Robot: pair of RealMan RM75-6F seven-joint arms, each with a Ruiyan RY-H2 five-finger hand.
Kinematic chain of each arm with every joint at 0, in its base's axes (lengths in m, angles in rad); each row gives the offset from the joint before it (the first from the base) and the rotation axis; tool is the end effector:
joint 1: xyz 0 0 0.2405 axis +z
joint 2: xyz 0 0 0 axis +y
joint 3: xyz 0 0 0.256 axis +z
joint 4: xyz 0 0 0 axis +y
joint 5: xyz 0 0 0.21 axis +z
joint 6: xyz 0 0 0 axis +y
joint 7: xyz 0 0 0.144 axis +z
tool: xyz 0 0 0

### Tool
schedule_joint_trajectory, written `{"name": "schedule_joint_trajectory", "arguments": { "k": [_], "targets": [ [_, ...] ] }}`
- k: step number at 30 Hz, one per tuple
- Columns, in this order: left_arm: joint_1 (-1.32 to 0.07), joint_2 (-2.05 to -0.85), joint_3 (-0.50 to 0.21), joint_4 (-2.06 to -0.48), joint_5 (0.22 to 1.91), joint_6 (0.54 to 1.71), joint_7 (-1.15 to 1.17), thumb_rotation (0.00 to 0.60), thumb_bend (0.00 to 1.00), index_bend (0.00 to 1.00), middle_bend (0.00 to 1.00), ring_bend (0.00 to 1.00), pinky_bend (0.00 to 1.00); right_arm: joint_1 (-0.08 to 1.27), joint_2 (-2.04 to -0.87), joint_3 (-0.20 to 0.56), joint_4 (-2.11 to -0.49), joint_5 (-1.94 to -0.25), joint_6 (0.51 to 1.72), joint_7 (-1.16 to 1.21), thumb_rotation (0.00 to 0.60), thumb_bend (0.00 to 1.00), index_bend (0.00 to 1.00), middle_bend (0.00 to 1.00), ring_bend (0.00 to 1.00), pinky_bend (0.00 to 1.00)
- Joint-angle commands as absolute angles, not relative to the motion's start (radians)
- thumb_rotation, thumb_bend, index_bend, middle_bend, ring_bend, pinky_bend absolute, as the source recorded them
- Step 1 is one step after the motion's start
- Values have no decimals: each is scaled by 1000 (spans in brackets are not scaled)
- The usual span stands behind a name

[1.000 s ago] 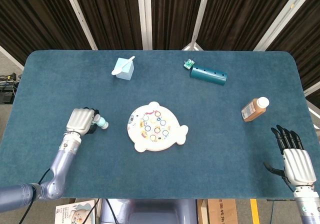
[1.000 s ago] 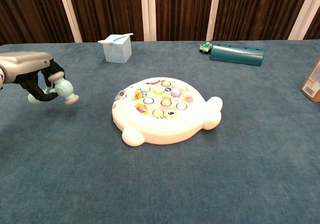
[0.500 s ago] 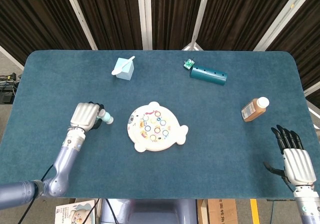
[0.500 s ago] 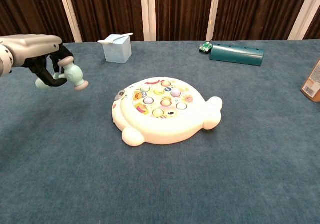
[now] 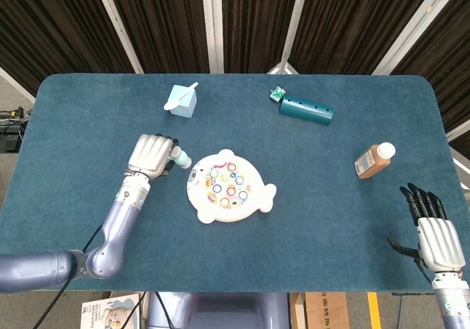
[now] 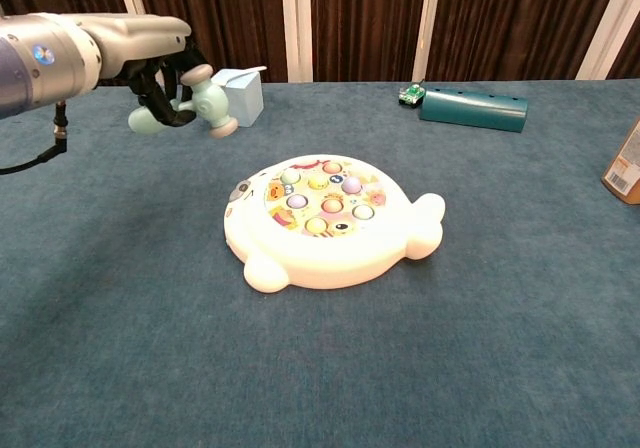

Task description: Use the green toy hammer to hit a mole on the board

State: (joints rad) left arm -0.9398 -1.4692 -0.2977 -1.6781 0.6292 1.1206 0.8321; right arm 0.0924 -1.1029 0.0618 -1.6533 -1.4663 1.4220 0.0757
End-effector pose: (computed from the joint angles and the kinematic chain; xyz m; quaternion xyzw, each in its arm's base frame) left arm -0.0833 0.3781 0.0278 -0.7206 -0.3346 -0.3183 0.5172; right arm -0.3093 -0.1850 0.1554 0.5750 -0.4375 0.4009 0.5632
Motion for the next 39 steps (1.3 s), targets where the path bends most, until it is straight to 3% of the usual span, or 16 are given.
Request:
{"name": "schedule_joint_trajectory", "arguments": {
  "k": [1, 17, 39],
  "targets": [
    [-974, -1491, -320, -1661, 605, 1120, 851, 600, 641, 649, 501, 410, 517, 92, -1102, 62, -1656, -1465, 1421, 78, 600, 192, 0, 0, 0, 0],
    [-1147, -1603, -332, -1572, 422, 1098, 1011, 600, 641, 649, 502, 410, 517, 93, -1094, 67, -1667, -1450, 1410, 103, 600, 192, 0, 0, 0, 0],
    [-1191, -1636, -290, -1529, 379, 1104, 1027, 600, 641, 649, 503, 412, 517, 92, -1089, 68, -1671, -1446, 1407, 112, 600, 192, 0, 0, 0, 0]
  ]
}}
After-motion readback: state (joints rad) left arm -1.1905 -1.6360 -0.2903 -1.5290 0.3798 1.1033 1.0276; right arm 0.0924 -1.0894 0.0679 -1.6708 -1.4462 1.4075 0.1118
